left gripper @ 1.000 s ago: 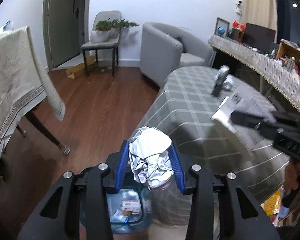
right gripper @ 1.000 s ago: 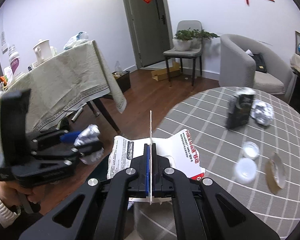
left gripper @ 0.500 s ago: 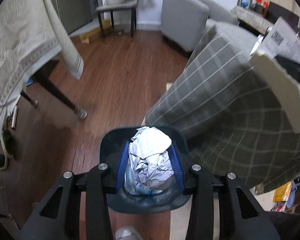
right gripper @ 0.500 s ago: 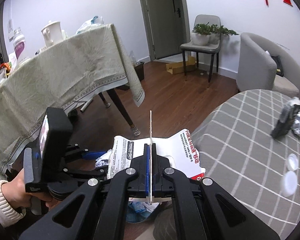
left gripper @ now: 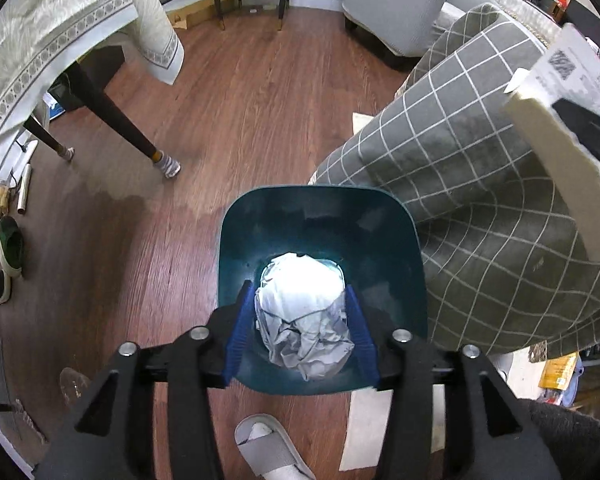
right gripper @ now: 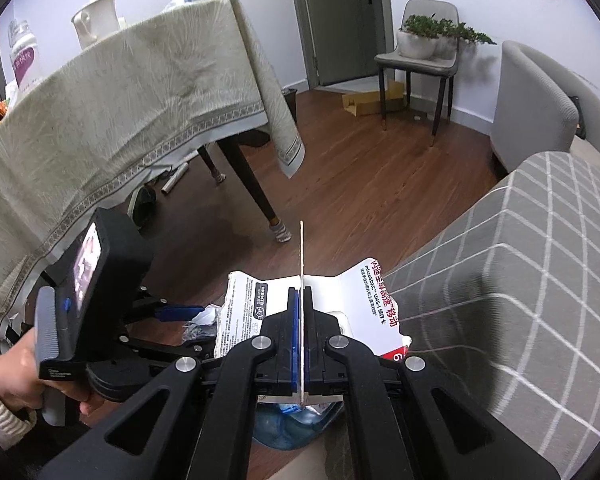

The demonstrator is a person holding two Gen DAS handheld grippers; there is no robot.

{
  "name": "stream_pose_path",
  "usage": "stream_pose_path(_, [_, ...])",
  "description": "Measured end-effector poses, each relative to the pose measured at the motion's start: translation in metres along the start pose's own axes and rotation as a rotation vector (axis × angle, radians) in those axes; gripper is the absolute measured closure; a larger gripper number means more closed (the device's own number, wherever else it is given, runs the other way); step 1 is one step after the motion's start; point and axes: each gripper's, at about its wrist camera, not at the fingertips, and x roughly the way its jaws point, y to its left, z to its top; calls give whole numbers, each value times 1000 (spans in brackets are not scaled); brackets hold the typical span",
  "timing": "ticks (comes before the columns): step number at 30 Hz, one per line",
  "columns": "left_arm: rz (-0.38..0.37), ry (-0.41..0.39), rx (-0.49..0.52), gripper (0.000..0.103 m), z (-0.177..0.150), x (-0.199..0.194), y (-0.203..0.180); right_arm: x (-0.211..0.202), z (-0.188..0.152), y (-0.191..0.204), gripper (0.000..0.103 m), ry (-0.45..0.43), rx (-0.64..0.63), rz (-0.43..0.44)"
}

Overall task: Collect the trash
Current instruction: 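Open the left gripper over the bin while the right gripper lowers the paper box into it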

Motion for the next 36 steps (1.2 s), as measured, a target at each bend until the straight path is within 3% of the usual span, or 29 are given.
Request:
stream_pose_path(2, [6,-5,-3,43,0,-1,7,10,-2,4,102,21,-5,1])
stream_pose_path(7, [0,-13,-35,43,1,-6,20,31,-6,10,102,64,-18,0])
stream_pose_path(12, [-12,-86,-62,43,4,-28,29,54,-13,15,102,122,-25,-11])
stream_pose_path(21, [-41,-246,-71,53,7,-70,35,92,-26,22,102,205,-24,-27])
stream_pose_path(30, [-50,-308,-70,64,7,-90,40,129,-43,26,102,298,-3,-19])
stream_pose_path(36, [-62,-367,-32,71,6,-109,34,148,-57,34,102,359,-42,-93])
